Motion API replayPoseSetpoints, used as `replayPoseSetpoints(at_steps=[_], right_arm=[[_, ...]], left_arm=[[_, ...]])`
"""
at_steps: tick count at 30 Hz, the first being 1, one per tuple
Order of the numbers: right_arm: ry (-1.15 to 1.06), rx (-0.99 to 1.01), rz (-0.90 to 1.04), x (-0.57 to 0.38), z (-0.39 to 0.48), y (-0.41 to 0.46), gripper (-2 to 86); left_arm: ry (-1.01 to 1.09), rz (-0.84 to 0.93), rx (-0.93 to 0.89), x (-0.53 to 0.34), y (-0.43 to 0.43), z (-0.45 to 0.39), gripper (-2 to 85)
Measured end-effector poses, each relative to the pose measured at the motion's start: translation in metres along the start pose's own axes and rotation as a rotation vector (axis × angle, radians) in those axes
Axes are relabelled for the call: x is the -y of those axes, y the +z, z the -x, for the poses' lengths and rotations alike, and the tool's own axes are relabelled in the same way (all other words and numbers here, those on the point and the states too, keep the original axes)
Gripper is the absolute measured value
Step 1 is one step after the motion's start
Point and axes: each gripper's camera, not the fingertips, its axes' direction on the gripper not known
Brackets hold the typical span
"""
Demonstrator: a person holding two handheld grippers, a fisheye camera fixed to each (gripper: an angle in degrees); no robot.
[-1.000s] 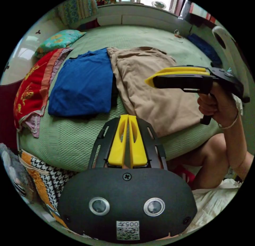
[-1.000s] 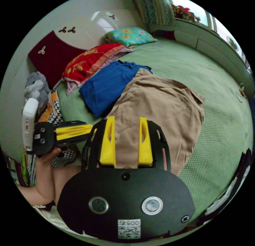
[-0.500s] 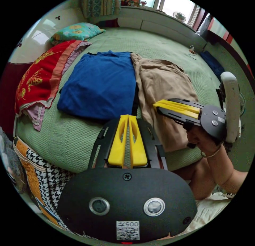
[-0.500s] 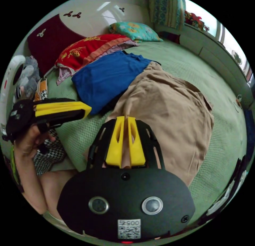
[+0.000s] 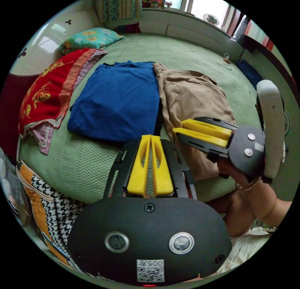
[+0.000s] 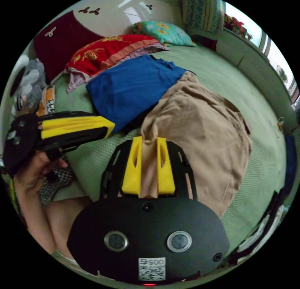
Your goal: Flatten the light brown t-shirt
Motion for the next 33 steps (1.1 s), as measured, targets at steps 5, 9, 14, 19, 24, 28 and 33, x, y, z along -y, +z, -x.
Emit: replayPoseSetpoints(at_steps=[5,9,14,19,24,28,33], right_arm=[[0.094,0.149,-0.040,-0.007,-0.043,-0.020,-1.1],[0.264,0.362,-0.059,-0.019,-0.117,-0.041,-1.3],[0.386,0.361,-0.098,-0.035,-0.177,-0.059,-1.4],[0.511,0.197,-0.172,-0.050,-0.219,-0.087,-1.4],[0.641,-0.094,-0.261,-0.072,-0.259,-0.133,-1.4],[0.760,-0.237,-0.276,-0.098,-0.295,-0.157,-1.4],[0.913,-0.398,-0.217,-0.145,-0.355,-0.178,-1.5]], left_arm=[[-0.002,0.018,0.006,0.005,0.008,-0.007,-0.1],[0.015,-0.002,-0.019,0.009,0.010,-0.014,-0.1],[0.032,-0.024,-0.163,0.021,0.020,-0.029,-0.2],[0.098,-0.047,-0.233,0.034,0.029,-0.057,-0.2],[0.150,-0.044,-0.163,0.045,0.041,-0.086,-0.1],[0.145,-0.014,-0.150,0.055,0.054,-0.100,-0.1],[0.159,0.019,-0.116,0.060,0.064,-0.112,-0.1]])
